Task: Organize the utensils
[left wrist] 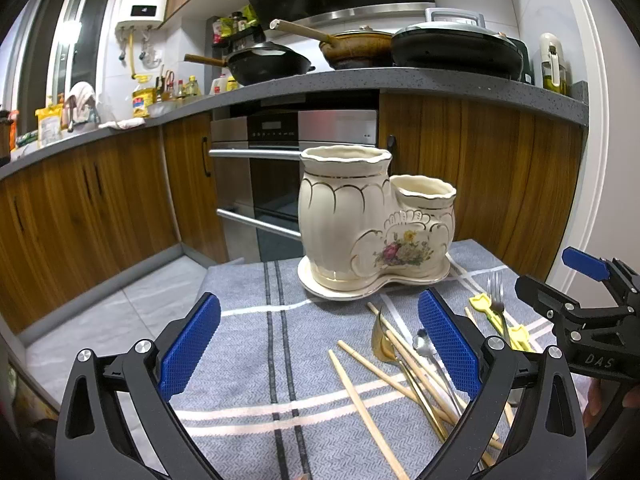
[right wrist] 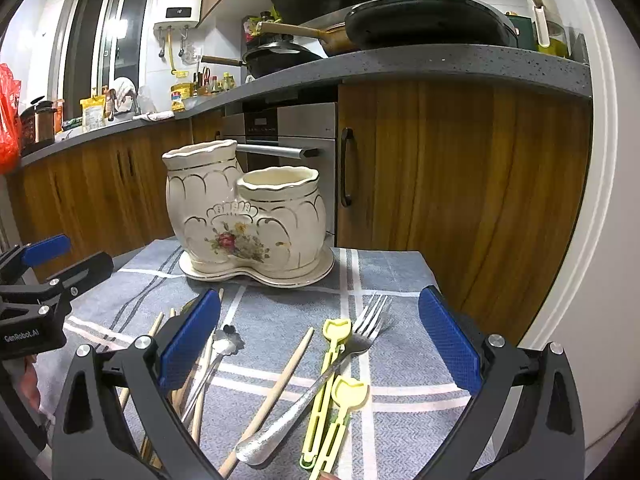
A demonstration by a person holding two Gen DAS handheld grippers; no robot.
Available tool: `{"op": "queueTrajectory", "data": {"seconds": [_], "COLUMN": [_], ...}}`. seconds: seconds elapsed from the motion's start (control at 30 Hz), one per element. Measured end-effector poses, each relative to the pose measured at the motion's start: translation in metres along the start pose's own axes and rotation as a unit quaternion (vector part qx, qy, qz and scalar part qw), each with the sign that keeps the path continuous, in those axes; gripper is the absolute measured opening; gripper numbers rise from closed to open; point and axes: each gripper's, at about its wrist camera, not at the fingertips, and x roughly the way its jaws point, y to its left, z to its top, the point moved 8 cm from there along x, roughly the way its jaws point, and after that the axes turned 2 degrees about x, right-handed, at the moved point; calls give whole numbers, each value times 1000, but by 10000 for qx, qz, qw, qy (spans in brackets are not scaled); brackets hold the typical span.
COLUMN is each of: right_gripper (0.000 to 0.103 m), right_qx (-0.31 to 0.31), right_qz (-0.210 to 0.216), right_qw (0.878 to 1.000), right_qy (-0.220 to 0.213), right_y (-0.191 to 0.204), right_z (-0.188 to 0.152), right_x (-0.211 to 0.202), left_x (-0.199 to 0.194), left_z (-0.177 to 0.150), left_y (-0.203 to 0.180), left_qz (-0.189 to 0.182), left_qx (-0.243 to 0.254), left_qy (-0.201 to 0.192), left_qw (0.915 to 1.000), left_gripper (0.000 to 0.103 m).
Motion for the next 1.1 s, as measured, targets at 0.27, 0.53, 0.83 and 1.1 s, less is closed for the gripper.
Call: {"op": "queueTrajectory", "data": {"seconds": [0.27,0.53,0.83,1.1], "right_gripper": [98,98,98,98], "right_qx": [7,14,15,19], "right_qz": [-14,-11,-23,-23], "right_qw": [10000,10000,10000,10000], "right_qy": [10,5,10,19], "right_y": [0,-1,-2,-2], "right_z": [0,0,0,0], "right_x": [0,0,0,0], "left_x": [1,7,9,9], "left_z": [-1,-5,-8,-8], "left_y": [0,0,-1,-1], "left_qz": [-7,-3,0,-1], "left_qx": [7,18,23,27], "left_qy": [14,37,50,57], "left_qw": [10000,10000,10000,10000], "left_gripper": [98,98,98,98]}}
